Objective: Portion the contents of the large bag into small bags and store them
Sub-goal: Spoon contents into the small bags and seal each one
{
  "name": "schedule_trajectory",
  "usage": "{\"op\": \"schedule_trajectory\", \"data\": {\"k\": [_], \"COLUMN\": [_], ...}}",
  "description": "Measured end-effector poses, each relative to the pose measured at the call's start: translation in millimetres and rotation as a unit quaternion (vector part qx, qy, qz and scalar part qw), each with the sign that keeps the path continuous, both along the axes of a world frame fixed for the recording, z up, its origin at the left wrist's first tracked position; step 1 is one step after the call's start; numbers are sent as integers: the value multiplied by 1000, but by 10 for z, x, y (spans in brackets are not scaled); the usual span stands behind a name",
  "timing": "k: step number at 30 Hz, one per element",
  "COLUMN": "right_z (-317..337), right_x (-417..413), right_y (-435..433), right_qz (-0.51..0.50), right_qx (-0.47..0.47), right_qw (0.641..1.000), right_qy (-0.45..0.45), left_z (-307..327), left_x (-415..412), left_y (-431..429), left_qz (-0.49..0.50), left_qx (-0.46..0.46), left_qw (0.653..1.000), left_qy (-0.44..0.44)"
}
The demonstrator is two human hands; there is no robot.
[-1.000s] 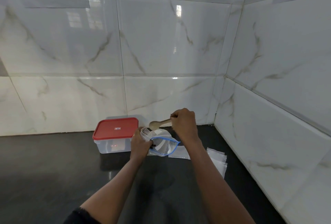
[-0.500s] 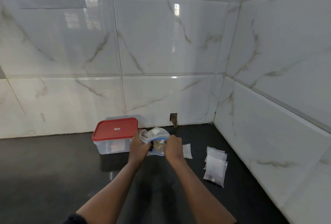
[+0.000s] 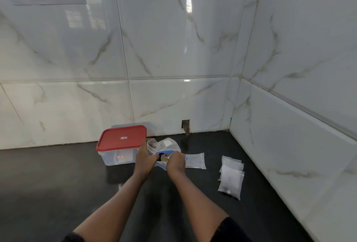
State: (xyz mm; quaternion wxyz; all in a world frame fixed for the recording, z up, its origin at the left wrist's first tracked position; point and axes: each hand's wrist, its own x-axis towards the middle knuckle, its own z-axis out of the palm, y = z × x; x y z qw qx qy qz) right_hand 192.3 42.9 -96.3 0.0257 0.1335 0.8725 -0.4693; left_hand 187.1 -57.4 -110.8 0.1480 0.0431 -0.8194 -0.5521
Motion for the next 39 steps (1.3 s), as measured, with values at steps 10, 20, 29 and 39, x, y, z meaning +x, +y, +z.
{"op": "schedule_trajectory", "data": {"k": [10,20,29,39], "right_z": [34,81,250,630], "right_x": [-54,-125,-126,-128], "right_y": [-23,7,319,903], "right_qz": [-89,-166,-119,-57], "right_qx": [-190,-148,-111,-174], "right_qw": [975,972,983,977], "right_qy": [-69,-76,-84,-108], "left_z": [-11,2,-6,29], "left_x": [1,-23,-45,-11], "left_y": [15,87,135,151], "left_qz": [-2,20,25,16], "left_qx": [4,-13,-22,-9], "left_qw": [1000,1000,999,999], "left_qy": [-3,-14,-19,-29]}}
